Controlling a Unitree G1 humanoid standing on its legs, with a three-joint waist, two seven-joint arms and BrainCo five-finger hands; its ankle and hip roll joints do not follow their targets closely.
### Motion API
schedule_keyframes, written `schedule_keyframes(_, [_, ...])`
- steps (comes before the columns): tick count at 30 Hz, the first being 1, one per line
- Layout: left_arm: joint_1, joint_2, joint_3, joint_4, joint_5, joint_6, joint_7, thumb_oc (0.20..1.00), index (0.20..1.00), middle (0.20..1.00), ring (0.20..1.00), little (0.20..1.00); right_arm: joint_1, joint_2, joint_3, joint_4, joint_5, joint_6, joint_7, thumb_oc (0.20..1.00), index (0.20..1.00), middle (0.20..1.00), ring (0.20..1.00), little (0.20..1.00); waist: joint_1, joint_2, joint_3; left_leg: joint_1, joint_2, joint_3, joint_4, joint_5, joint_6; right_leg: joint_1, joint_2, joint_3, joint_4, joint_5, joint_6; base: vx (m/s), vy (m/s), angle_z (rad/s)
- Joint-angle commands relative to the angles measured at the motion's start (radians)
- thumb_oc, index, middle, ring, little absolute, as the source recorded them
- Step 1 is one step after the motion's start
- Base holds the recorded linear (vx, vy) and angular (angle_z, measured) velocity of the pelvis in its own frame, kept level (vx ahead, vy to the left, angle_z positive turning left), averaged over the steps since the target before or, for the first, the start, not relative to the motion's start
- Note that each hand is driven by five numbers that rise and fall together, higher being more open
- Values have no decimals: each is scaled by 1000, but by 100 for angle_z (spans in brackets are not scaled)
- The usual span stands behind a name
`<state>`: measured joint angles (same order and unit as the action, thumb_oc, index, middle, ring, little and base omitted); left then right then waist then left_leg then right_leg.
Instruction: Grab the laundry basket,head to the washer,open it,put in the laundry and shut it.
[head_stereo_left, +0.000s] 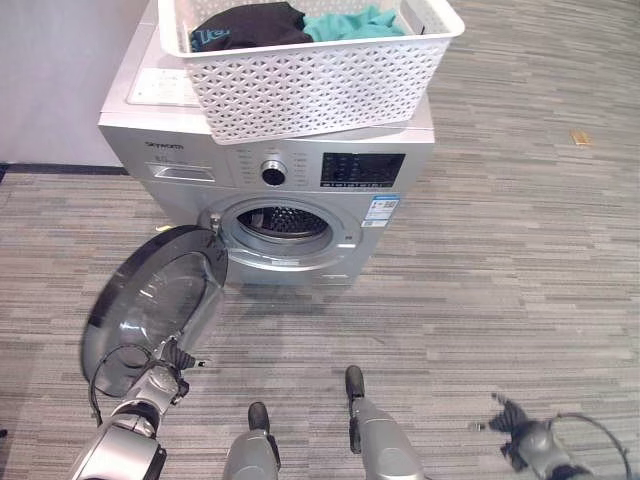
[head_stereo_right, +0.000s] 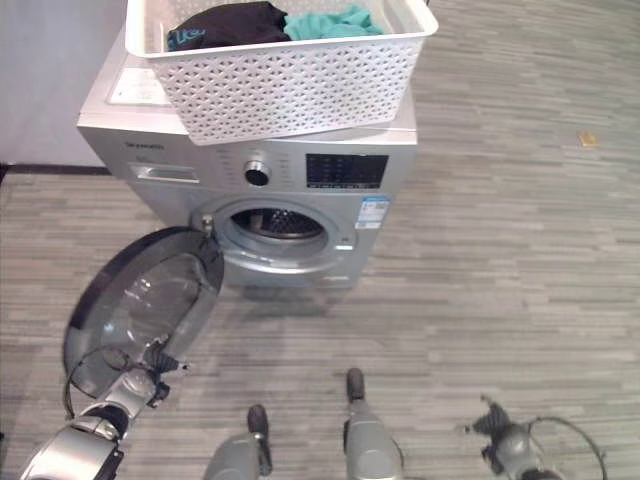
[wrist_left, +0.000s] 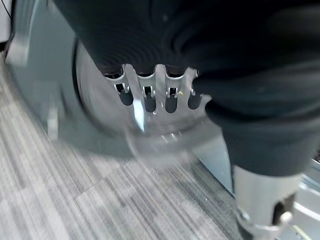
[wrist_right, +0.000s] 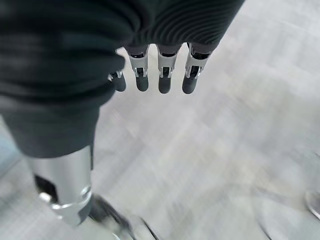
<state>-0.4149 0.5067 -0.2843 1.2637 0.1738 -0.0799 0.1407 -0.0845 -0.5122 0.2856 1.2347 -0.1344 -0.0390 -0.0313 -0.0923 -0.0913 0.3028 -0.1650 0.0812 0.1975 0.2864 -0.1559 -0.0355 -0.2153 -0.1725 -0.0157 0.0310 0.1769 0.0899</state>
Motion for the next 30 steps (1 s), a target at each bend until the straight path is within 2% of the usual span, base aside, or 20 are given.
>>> schedule_keyframes(1, [27,67,23,9,-2,24,4,1000,1000,1000,1000,1000,-38,-3,20,-58,-23,0,28,1000,1000,1000,1000,1000,29,-9,7,-85,37,3,114,-17,-9,55,-41,10,89,-160,127,34,151,-40])
schedule_keyframes(3, [36,77,40,19,10,26,8,1000,1000,1000,1000,1000,-24,13,33,-82,-26,-4,44,1000,1000,1000,1000,1000,30,-20,9,-83,31,21,115,-24,-2,51,-53,7,73,-135,137,29,143,-41])
schedule_keyframes(4, [58,83,57,16,7,28,3,1000,1000,1000,1000,1000,-16,27,51,-108,-29,-9,59,1000,1000,1000,1000,1000,40,-35,9,-70,41,50,110,-28,-2,44,-61,-31,60,-101,144,20,71,-44])
schedule_keyframes(5, [87,86,69,11,14,28,0,1000,1000,1000,1000,1000,-28,40,68,-116,-36,-10,64,1000,1000,1000,1000,1000,68,-48,13,-33,60,98,90,-31,-6,42,-78,-144,53,-54,140,23,73,-63])
schedule_keyframes(6, [87,86,69,11,14,28,0,1000,1000,1000,1000,1000,-28,40,68,-116,-36,-10,64,1000,1000,1000,1000,1000,68,-48,13,-33,60,98,90,-31,-6,42,-78,-144,53,-54,140,28,11,-85])
schedule_keyframes(7, [117,85,80,-9,25,29,0,1000,1000,1000,1000,1000,-32,41,80,-141,-47,-12,68,1000,1000,1000,1000,1000,87,-51,10,-20,69,111,77,-22,-9,44,-94,-256,57,-42,137,23,-18,-89])
schedule_keyframes(9, [118,70,79,-19,20,25,0,1000,1000,1000,1000,1000,-38,43,80,-151,-42,-15,66,1000,1000,1000,1000,1000,81,-41,6,-26,61,92,84,-17,-7,43,-81,-197,61,-57,136,31,10,-33])
schedule_keyframes(12, [142,49,97,-35,-10,15,8,1000,1000,1000,1000,1000,-48,43,82,-159,-42,-18,56,1000,1000,1000,1000,1000,96,-35,-25,0,51,93,74,-17,-17,82,-80,-195,26,-84,123,50,-1,15])
schedule_keyframes(16, [181,5,98,-84,-40,-3,8,1000,1000,1000,1000,1000,-48,53,74,-160,-39,-16,50,1000,1000,1000,1000,1000,106,-26,-70,25,42,71,38,4,-24,119,-84,-219,19,-104,113,60,-89,8])
schedule_keyframes(23, [221,-74,86,-88,-60,-12,2,1000,1000,1000,1000,1000,-38,87,55,-91,-26,-11,33,1000,1000,1000,1000,1000,114,-3,-112,68,33,36,-43,41,-32,162,-82,-252,2,-115,107,40,-58,18])
schedule_keyframes(27, [270,-152,85,-66,-95,-16,-17,1000,1000,1000,1000,1000,-8,97,-26,-49,53,-9,3,1000,1000,1000,1000,1000,114,16,-161,101,25,-1,-140,82,-35,190,-73,-283,-13,-119,104,87,-40,23])
schedule_keyframes(30, [311,-178,104,16,-94,-1,-37,1000,1000,1000,1000,1000,17,62,-99,-60,129,-18,1,1000,1000,1000,1000,1000,110,9,-190,136,26,-16,-243,127,-44,206,-62,-314,-36,-106,109,88,-42,38])
